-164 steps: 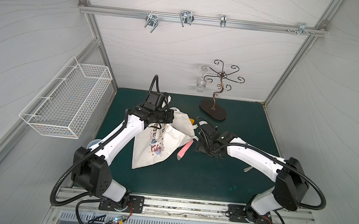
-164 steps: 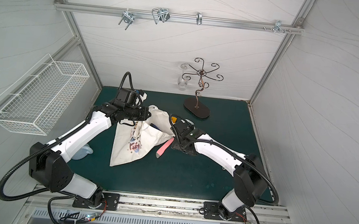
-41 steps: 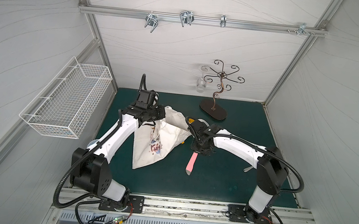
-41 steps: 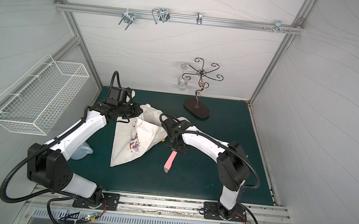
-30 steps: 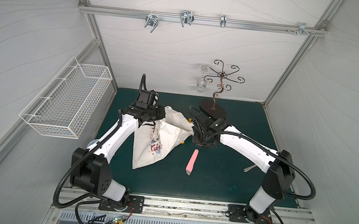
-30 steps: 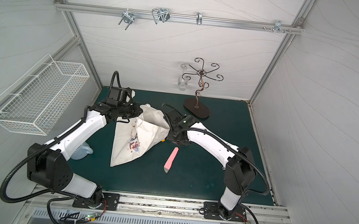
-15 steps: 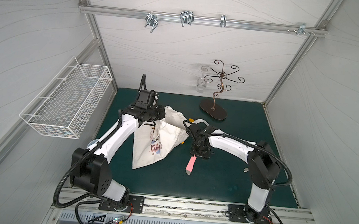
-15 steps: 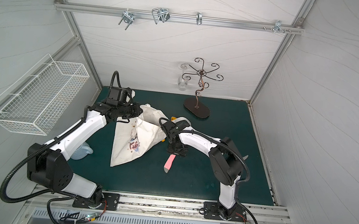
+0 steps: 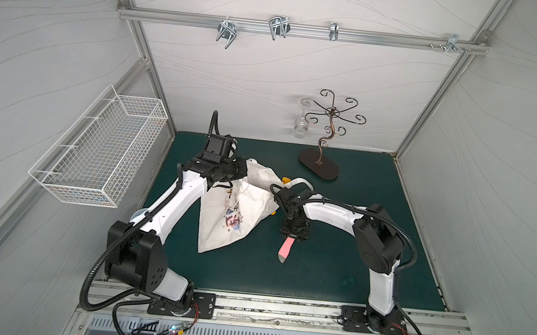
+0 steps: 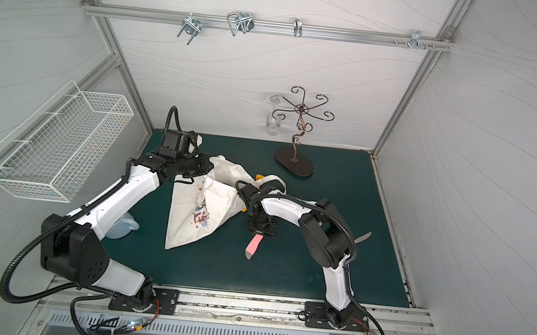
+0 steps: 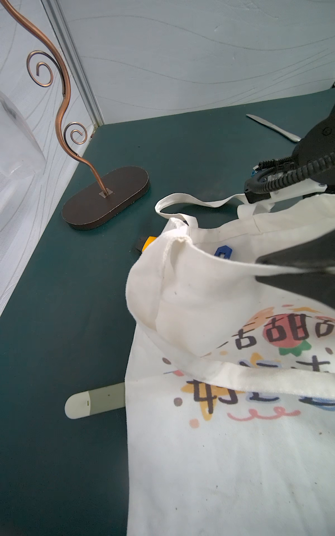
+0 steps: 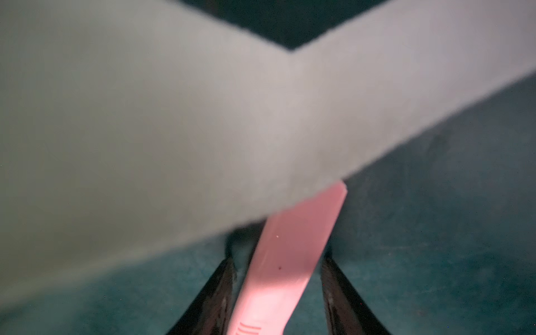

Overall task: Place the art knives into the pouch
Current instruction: Pick up the utility knife at the center of the board, then place the utility knife in the pouch.

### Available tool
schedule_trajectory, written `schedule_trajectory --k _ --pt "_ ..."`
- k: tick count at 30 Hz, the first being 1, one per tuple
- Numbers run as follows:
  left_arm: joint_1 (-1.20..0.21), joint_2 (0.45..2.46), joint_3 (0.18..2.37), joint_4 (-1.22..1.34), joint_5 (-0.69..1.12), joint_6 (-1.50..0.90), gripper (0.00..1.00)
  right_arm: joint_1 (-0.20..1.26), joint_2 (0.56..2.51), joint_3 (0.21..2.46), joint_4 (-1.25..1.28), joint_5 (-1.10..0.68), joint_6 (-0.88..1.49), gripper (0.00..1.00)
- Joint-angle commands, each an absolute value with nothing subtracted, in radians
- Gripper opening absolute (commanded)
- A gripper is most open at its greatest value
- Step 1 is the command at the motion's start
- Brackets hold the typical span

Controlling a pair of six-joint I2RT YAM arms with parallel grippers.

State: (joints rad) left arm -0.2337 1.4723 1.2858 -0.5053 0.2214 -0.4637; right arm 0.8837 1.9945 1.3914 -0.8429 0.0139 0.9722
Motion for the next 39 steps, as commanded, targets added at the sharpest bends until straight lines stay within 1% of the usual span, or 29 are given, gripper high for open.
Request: schedule_trajectory --k 1,5,12,17,22,27,31,39 --pt "-0.227 1.47 1.295 -0.465 0.222 -0.454 0.0 0.884 2.035 1.388 -0.831 -0.018 0.988 0.4" --pt "-0.228 1.467 1.296 -0.464 0.224 -0.456 0.0 0.884 2.024 1.363 -0.813 -0.026 0.994 0.29" --pt "-0.227 1.471 1.298 -0.464 0.226 -0.456 0.0 0.89 1.995 1.391 -0.848 0.027 0.953 0.23" --pt "-0.227 1.47 1.299 -0.468 0.224 -0.451 0.0 0.898 1.933 1.486 -0.935 0.121 0.887 0.24" --pt "-0.228 1.473 1.301 -0.469 0.223 -0.451 0.0 0.899 1.873 1.628 -1.027 0.202 0.817 0.24" --pt "-0.227 1.475 1.301 -0.469 0.224 -0.449 0.0 0.888 1.845 1.769 -1.066 0.237 0.755 0.25" --pt "-0.229 1.478 1.305 -0.468 0.228 -0.449 0.0 0.866 1.87 1.894 -1.055 0.238 0.705 0.26" --pt "-0.229 1.476 1.305 -0.471 0.227 -0.445 0.0 0.805 1.997 2.154 -1.009 0.244 0.604 0.26"
